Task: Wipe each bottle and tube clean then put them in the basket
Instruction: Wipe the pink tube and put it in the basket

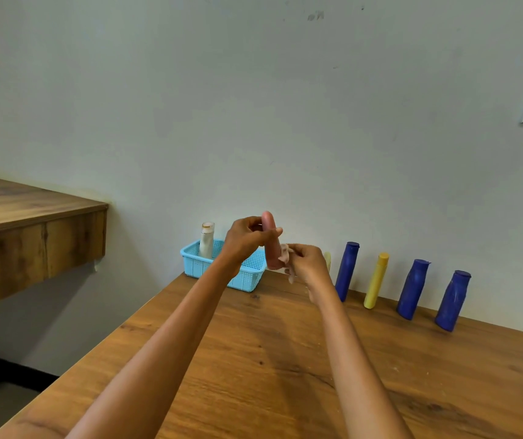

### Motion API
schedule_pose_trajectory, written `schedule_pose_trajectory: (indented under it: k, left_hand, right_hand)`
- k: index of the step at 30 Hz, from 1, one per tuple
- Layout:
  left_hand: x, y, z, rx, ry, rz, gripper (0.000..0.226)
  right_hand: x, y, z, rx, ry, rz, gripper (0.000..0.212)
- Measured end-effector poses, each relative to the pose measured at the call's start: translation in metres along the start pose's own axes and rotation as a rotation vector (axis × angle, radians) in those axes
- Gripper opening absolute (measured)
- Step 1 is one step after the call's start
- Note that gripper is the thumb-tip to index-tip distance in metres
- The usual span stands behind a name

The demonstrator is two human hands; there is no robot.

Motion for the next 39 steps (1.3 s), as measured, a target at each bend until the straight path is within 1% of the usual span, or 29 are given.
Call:
schedule_pose_trajectory:
  k: [2,6,8,12,15,17,19,21,22,25,27,31,35,39]
  left_hand:
    - [-0.002,-0.001,0.001,-0.011,0.003,0.011,0.040]
    - [-0.009,-0.002,-0.007,-0.053,-0.107,0.045,0.052]
    - [-0.012,-0.001,-0.012,-0.080,-0.166,0.069,0.056]
    - [-0.012,-0.003,-0.013,-0.147,-0.308,0.129,0.057]
    - [-0.008,-0.006,-0.021,-0.152,-0.366,0.146,0.052]
    - [-0.004,-0.007,-0.025,-0.108,-0.330,0.172,0.051]
    - [0.005,-0.007,-0.026,-0.061,-0.314,0.218,0.051]
    - [0.016,-0.007,-0.025,-0.044,-0.383,0.248,0.052]
    - [0.024,-0.008,-0.024,-0.048,-0.437,0.245,0.053]
    - [0.058,-0.020,-0.024,-0.029,-0.520,0.210,0.047]
    - [0.082,-0.032,-0.026,0.023,-0.558,0.192,0.044]
    - [0.119,-0.051,-0.047,0.094,-0.669,0.156,0.048]
    - [0.133,-0.057,-0.081,0.136,-0.728,0.142,0.049]
    - [0.131,-0.066,-0.102,0.119,-0.735,0.134,0.051]
  right_hand:
    - [0.001,-0.002,0.009,-0.110,-0.032,-0.011,0.021]
    - [0.001,-0.002,0.017,-0.338,-0.433,-0.100,0.019]
    - [0.002,-0.002,0.016,-0.398,-0.558,-0.106,0.019]
    - [0.001,0.000,0.015,-0.465,-0.645,-0.157,0.015]
    - [-0.002,-0.002,0.013,-0.434,-0.661,-0.153,0.016]
    - [-0.004,-0.004,0.010,-0.376,-0.653,-0.121,0.020]
    - [-0.008,-0.005,0.012,-0.349,-0.674,-0.118,0.029]
    - [-0.013,-0.007,0.016,-0.345,-0.691,-0.116,0.044]
    - [-0.016,-0.008,0.017,-0.347,-0.688,-0.114,0.046]
    - [-0.026,-0.006,0.018,-0.346,-0.678,-0.121,0.032]
    - [-0.036,-0.007,0.012,-0.330,-0.665,-0.144,0.031]
    - [-0.065,-0.016,-0.012,-0.309,-0.612,-0.217,0.029]
    - [-0.087,-0.039,-0.037,-0.287,-0.542,-0.225,0.028]
    - [-0.100,-0.061,-0.048,-0.257,-0.516,-0.193,0.026]
Point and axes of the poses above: each hand's wrist, its own y-axis away from the middle knuckle, its own x-axis out of the back of the hand, z = x × y, the point moved 1 cm from there along -y, towards the middle knuckle, and after that the axes turned 9 degrees about -x, right-handed, at the moved point
